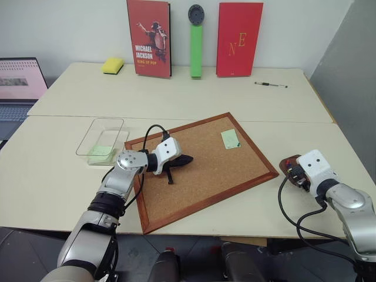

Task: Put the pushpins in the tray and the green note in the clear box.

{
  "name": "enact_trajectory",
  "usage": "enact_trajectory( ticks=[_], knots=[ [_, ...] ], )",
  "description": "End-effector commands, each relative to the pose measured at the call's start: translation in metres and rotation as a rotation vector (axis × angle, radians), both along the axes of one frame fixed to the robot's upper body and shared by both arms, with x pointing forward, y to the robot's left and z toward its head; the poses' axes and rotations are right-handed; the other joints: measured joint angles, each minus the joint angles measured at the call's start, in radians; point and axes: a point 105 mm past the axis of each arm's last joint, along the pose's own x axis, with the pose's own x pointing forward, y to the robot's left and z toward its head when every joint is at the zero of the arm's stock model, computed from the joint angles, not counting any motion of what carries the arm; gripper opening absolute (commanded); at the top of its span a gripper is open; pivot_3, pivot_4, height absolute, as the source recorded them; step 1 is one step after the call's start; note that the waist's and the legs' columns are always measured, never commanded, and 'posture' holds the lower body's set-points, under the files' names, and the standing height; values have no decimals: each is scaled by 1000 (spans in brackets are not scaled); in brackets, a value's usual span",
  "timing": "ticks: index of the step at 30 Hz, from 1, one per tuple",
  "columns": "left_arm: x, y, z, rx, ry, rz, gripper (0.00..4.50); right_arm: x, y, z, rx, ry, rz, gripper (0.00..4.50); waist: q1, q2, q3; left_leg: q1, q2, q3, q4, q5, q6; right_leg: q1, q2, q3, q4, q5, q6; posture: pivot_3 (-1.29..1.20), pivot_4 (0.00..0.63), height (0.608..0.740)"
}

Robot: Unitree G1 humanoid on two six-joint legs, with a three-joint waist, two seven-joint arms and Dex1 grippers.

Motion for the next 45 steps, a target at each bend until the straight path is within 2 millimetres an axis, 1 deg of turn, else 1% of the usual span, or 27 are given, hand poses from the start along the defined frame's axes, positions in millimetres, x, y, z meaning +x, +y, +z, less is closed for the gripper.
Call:
enact_trajectory(
  ticks=[1,3,4,6,9,10,11,12,14,15,17,19,21,23,25,29,34,36,37,42,44,45],
  knots=[
    [3,2,-4,28,7,11,0,1,-5,38,-28,-129,-2,2892,0,0,0,0,0,0,0,0,0,0,0,0,0,0,0,0,150,740],
    [3,2,-4,29,6,11,0,2,-2,50,-9,-172,3,2892,1,0,0,0,0,0,0,0,0,0,0,0,0,0,0,0,150,740],
    [4,2,-4,29,6,11,0,3,3,56,17,-193,18,2892,0,0,0,0,0,0,0,0,0,0,0,0,0,0,0,0,150,740],
    [4,3,-4,31,5,10,0,6,20,63,102,-217,82,2892,-1,0,0,0,0,0,0,0,0,0,0,0,0,0,0,0,150,740],
    [5,3,-4,32,5,8,0,10,41,66,196,-230,145,2892,0,0,0,1,0,0,0,0,0,0,0,0,0,0,0,0,150,740],
    [5,2,-4,32,4,7,0,14,56,64,246,-243,192,2892,0,-1,0,1,0,-1,0,0,0,0,0,0,0,0,0,0,150,740],
    [5,2,-4,32,3,6,0,16,66,63,282,-252,226,2892,0,-1,0,0,0,-1,0,0,0,0,0,-1,0,0,0,0,150,740],
    [6,2,-3,32,2,5,0,18,72,61,319,-253,234,2892,0,-1,0,0,0,-1,0,0,0,0,0,-1,0,0,0,0,150,740],
    [6,1,-3,31,1,4,0,23,80,50,356,-238,250,2892,0,-1,0,0,0,-1,0,0,0,0,0,-1,0,0,0,0,150,740],
    [6,0,-3,31,0,2,0,26,88,44,378,-225,269,2892,-1,-1,0,0,0,-1,0,0,0,0,0,-1,0,0,0,0,150,740],
    [6,-1,-3,29,0,1,0,36,104,34,410,-213,293,2892,0,-1,0,0,0,-1,0,0,0,0,0,0,0,0,1,0,150,740],
    [7,-2,-2,15,6,5,0,46,115,28,433,-207,303,2892,-1,-1,0,0,0,0,-1,0,0,0,0,0,0,1,1,0,150,740],
    [7,-3,-1,9,9,8,0,52,120,25,436,-210,311,2892,0,-1,0,0,0,0,-1,0,0,0,0,0,0,1,1,0,150,740],
    [7,-2,-1,18,6,4,0,65,123,25,447,-220,301,2892,1,-1,0,0,0,-1,-1,0,0,0,0,-1,0,1,1,0,150,740],
    [7,-2,-1,21,6,2,0,73,125,23,456,-221,294,2892,0,-1,0,0,0,0,0,0,0,0,0,0,0,1,1,0,150,740],
    [7,-2,0,20,5,2,0,82,127,16,456,-211,294,2892,2,-1,0,0,0,-1,-1,0,0,0,0,-1,0,1,2,0,150,740],
    [6,-2,0,19,2,4,0,87,123,8,452,-201,273,2892,1,-1,0,-1,0,-1,-1,0,0,0,0,-1,0,1,2,0,150,740],
    [6,-2,1,18,2,5,0,87,122,6,458,-199,265,2532,1,-1,0,0,0,-1,-1,0,0,0,0,-1,1,1,2,0,150,740],
    [6,-2,1,19,2,6,0,87,121,5,462,-196,261,2485,1,-1,0,0,0,-1,-1,0,0,0,0,-1,1,1,2,0,150,740],
    [6,-1,1,21,3,7,0,88,118,2,481,-196,245,1334,1,-1,0,0,0,-1,-1,0,0,0,0,-1,1,1,2,0,150,740],
    [6,-1,1,21,4,7,0,89,117,2,492,-196,238,996,1,-1,0,0,0,-1,-1,0,0,0,0,-1,1,1,2,0,150,740],
    [6,-1,2,22,4,7,0,89,117,2,494,-196,236,720,1,-1,0,0,0,-1,-1,0,0,0,0,-1,1,1,2,0,150,740]
  ],
)
